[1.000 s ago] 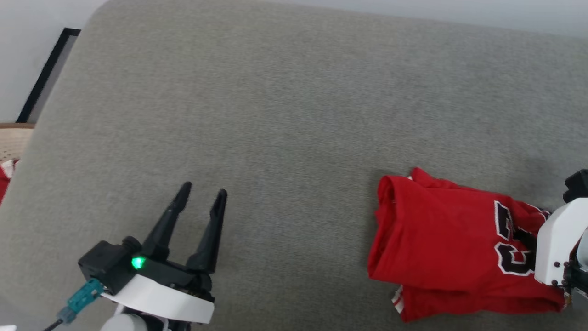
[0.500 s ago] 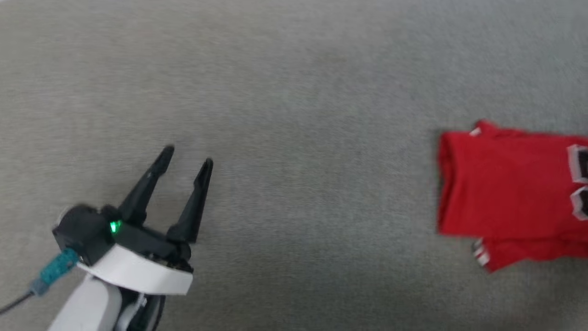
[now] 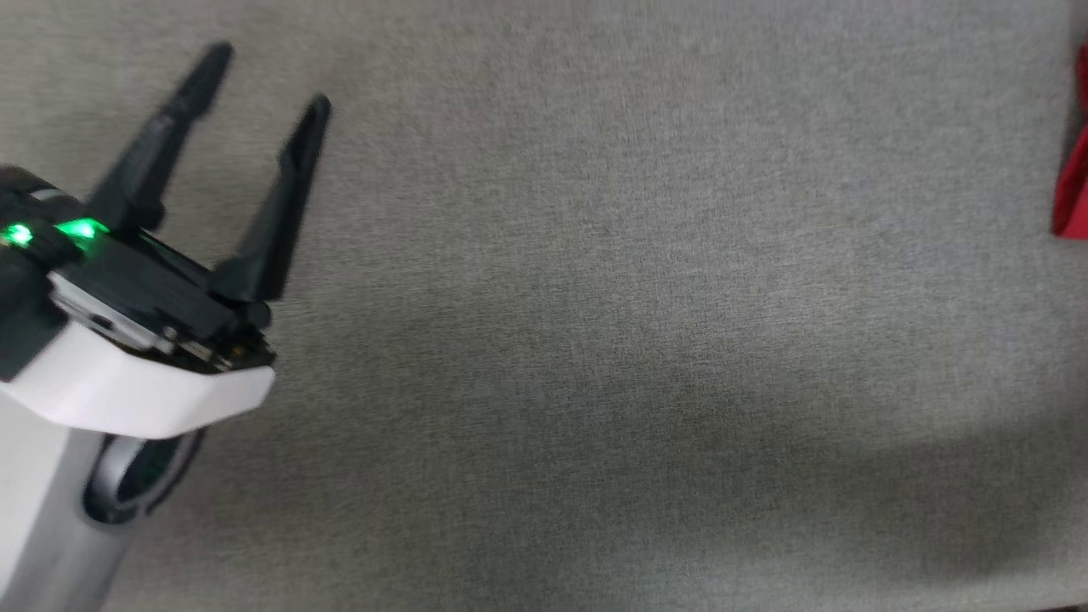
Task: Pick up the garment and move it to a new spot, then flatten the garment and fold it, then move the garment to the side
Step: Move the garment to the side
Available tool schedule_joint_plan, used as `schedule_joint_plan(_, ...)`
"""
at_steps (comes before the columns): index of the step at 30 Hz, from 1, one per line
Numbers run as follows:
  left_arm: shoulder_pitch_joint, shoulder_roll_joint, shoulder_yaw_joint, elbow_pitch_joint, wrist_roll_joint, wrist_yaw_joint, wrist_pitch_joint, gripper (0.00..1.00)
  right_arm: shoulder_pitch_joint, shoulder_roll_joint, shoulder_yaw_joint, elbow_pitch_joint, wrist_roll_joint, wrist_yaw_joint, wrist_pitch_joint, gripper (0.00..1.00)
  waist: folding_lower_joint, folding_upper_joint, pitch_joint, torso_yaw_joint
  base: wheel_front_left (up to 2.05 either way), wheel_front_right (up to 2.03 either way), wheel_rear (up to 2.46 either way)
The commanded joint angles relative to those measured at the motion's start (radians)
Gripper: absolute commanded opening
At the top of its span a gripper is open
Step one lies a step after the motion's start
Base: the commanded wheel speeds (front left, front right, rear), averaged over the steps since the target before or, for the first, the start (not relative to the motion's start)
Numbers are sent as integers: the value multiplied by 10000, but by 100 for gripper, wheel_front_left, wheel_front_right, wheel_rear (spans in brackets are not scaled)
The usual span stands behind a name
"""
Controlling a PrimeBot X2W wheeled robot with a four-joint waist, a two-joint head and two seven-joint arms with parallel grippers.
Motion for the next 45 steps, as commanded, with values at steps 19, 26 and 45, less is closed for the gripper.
schedule_joint_plan(19, -428, 979, 19, -961, -289, 25, -50, 100, -2317, 771, -820, 2491, -3155, -4, -3810, 88, 0, 0, 1400, -391, 0, 0, 0)
schedule_joint_plan(26, -75, 457, -84, -610, -342, 25, -50, 100, -1987, 407, 60, 3453, -2954, -4, -4804, 100, 0, 0, 535, -298, 0, 0, 0)
schedule_joint_plan(45, 3065, -1634, 675, 1545, -235, 25, -50, 100, 1346, 809, 5563, 4330, -1478, -4, -7146, 100, 0, 0, -3555, 955, 0, 0, 0)
